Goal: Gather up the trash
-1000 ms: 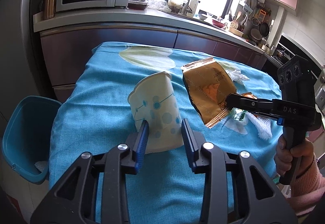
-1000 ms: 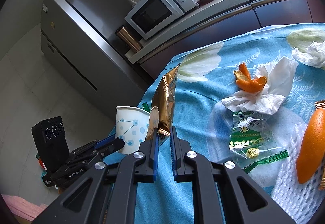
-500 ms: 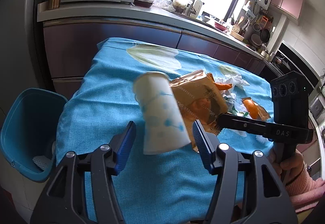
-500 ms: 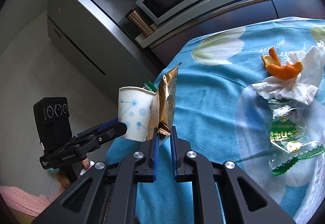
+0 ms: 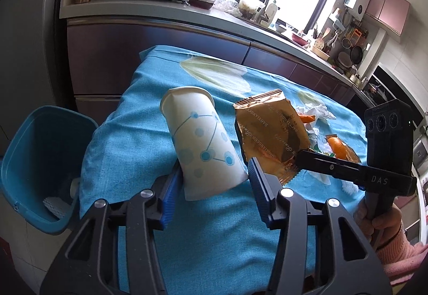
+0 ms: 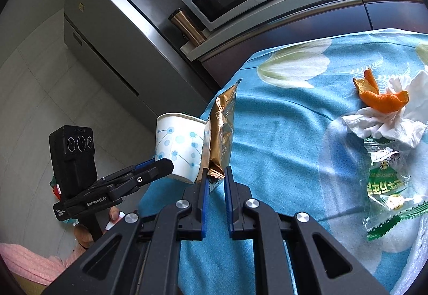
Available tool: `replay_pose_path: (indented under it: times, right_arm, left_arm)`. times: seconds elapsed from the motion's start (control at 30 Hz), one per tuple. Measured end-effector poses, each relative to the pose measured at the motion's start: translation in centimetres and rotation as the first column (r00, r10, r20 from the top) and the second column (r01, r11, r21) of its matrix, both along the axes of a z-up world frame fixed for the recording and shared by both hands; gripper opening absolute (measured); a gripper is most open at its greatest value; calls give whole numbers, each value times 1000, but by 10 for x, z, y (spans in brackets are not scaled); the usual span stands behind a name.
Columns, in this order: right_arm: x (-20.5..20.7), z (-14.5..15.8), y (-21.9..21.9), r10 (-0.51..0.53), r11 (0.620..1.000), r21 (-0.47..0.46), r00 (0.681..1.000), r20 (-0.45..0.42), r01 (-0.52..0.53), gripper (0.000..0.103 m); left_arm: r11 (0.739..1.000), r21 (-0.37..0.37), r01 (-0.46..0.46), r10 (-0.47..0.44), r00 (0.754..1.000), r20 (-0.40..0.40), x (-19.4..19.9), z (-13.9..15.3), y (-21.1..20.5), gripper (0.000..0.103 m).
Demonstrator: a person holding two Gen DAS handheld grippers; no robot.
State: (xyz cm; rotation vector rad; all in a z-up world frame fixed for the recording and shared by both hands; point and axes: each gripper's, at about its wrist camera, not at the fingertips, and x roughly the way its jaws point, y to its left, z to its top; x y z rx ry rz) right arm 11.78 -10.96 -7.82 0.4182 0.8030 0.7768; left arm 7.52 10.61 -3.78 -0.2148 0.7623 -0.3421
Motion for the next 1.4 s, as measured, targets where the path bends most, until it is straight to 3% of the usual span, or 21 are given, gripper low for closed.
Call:
replay_pose_path:
  times: [0.23, 0.4, 0.47, 0.53, 0.57, 0.7, 0.9, 1.13, 1.17, 1.23, 1.3, 1.4]
  right_arm:
    - [0, 9, 3, 7, 1000, 3, 999, 32, -7, 10]
    - [1, 7, -1, -22, 1000, -22, 1000, 20, 22, 11]
    - [2, 3, -8, -59, 998, -39, 998, 5, 59, 14]
    - [6, -2, -16, -98, 993, -67, 995, -15, 97, 28]
    - [6, -3, -19, -122, 989, -82, 992, -15, 120, 42]
    - [3, 4, -31, -163, 982, -90, 986, 32, 165, 43]
    - [5, 25, -9, 15, 1000, -18, 996, 88, -13, 43]
    - [7, 28, 18, 222, 974, 34, 971, 92, -226, 43]
    - [7, 28, 21, 235, 971, 22, 967, 95, -238, 42]
    - [6, 26, 25, 268, 963, 12, 960, 88, -270, 30]
    - [8, 23, 28, 287, 958, 11, 955, 77, -288, 11]
    - [6, 22, 27, 302, 952, 18, 949, 87, -304, 4]
  left_arm:
    - [998, 62, -11, 6, 997, 81, -22, 13, 6, 48]
    - [993, 112, 27, -41, 990, 133, -43, 19, 2, 48]
    - [989, 141, 50, -72, 986, 154, -51, 19, -2, 48]
    - [983, 163, 89, -116, 979, 166, -59, 19, -7, 48]
    - [979, 178, 102, -133, 976, 172, -62, 19, -10, 48]
    - [964, 194, 184, -219, 959, 179, -74, 15, -19, 48]
    - [933, 150, 327, -352, 915, 198, -92, 16, -29, 48]
    - [898, 143, 417, -439, 877, 197, -104, 16, -36, 48]
    - [895, 143, 423, -445, 874, 194, -104, 15, -36, 48]
    - [892, 146, 428, -450, 873, 188, -105, 13, -37, 48]
    - [892, 147, 427, -449, 874, 185, -106, 13, -38, 48]
    - [897, 141, 420, -440, 880, 178, -104, 12, -36, 48]
